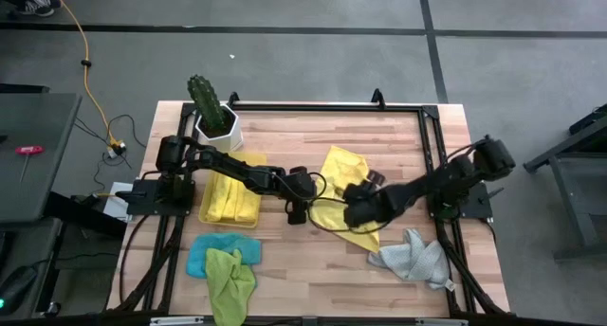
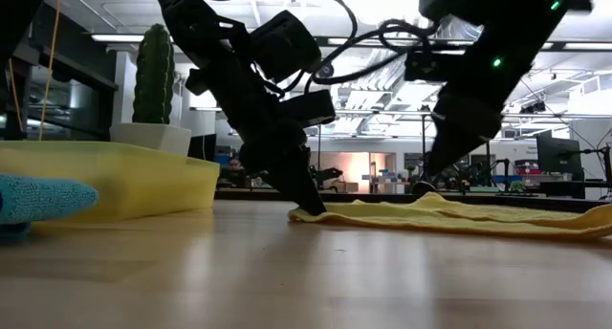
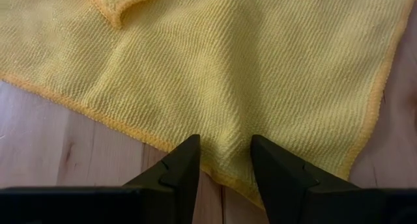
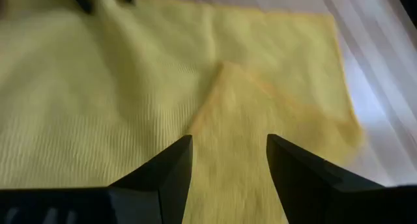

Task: Fold microfiber towels
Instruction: Fold the yellow microfiber towel

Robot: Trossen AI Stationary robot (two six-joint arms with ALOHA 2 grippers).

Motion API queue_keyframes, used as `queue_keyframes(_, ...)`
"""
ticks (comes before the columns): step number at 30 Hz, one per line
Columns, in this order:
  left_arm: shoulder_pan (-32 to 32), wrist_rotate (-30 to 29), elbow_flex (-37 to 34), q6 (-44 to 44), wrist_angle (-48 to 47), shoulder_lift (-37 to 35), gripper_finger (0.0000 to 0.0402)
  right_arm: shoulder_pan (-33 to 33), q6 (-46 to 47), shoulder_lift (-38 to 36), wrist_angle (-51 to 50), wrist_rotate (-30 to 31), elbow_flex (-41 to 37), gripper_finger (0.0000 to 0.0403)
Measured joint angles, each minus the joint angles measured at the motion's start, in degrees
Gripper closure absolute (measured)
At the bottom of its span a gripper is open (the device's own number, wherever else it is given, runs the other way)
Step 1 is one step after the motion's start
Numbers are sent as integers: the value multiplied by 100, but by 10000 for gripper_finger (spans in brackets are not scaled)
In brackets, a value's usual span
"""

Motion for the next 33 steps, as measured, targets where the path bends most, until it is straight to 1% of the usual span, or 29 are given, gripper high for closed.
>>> queue_keyframes(2, 3, -13, -1, -2, 128, 17, 275, -343, -871, -202, 938, -414, -412, 215)
queue_keyframes(5, 4, -20, -4, -2, 174, 17, 275, -894, -1761, -327, 2230, -1234, -898, 215)
queue_keyframes(7, 4, -18, -4, -2, 170, 17, 275, -1185, -2144, -326, 2847, -1509, -1100, 215)
queue_keyframes(9, 2, -20, -4, -4, 170, 17, 275, -1408, -2529, -307, 3200, -1559, -1176, 215)
queue_keyframes(12, 4, -16, -4, -6, 170, 17, 275, -1653, -2938, -269, 3321, -1583, -1184, 215)
queue_keyframes(17, 2, -9, -4, -6, 167, 17, 275, -1874, -3373, 28, 3446, -2016, -1191, 215)
queue_keyframes(23, 2, -3, -2, -4, 165, 15, 275, -2025, -3491, 485, 3815, -2101, -1191, 215)
queue_keyframes(27, 2, -4, 0, -4, 167, 15, 275, -2029, -3584, 574, 3851, -2210, -1180, 218)
queue_keyframes(30, 2, -2, 0, -4, 168, 15, 275, -2025, -3638, 565, 3875, -2226, -1180, 240)
queue_keyframes(33, 2, -2, 0, -4, 166, 13, 275, -2025, -3691, 527, 3838, -2263, -1185, 282)
